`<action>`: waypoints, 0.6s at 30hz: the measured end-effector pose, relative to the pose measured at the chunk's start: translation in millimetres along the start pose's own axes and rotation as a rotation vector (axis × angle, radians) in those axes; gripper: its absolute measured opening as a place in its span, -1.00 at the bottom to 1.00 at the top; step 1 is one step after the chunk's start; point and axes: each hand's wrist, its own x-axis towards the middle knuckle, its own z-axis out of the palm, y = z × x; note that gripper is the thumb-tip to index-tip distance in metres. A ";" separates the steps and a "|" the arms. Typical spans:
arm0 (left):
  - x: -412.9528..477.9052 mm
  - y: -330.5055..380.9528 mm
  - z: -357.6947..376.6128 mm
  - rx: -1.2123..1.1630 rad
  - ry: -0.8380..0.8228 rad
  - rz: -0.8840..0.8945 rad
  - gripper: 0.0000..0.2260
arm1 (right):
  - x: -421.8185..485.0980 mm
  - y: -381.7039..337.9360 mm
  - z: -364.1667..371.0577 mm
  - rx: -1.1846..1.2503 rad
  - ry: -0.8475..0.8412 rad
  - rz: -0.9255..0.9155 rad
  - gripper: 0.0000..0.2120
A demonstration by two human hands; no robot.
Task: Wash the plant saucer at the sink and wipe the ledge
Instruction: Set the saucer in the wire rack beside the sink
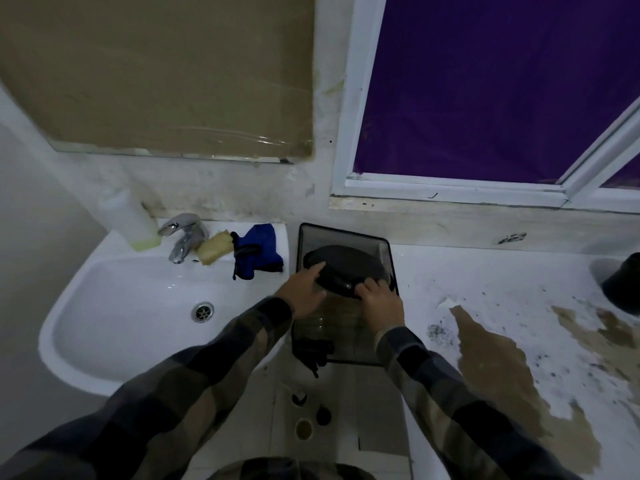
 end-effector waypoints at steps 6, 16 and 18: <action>4.9 -33.3 25.4 0.629 -0.088 0.072 -0.47 | -10.4 -3.7 37.5 0.025 -0.112 -0.045 -0.89; 3.9 -61.3 56.7 0.695 -0.157 0.138 -0.52 | -27.6 -17.3 70.6 0.071 -0.300 0.030 -0.71; -0.1 -63.1 55.2 0.647 -0.129 0.155 -0.53 | -32.4 -16.4 65.2 0.082 -0.394 0.024 -0.88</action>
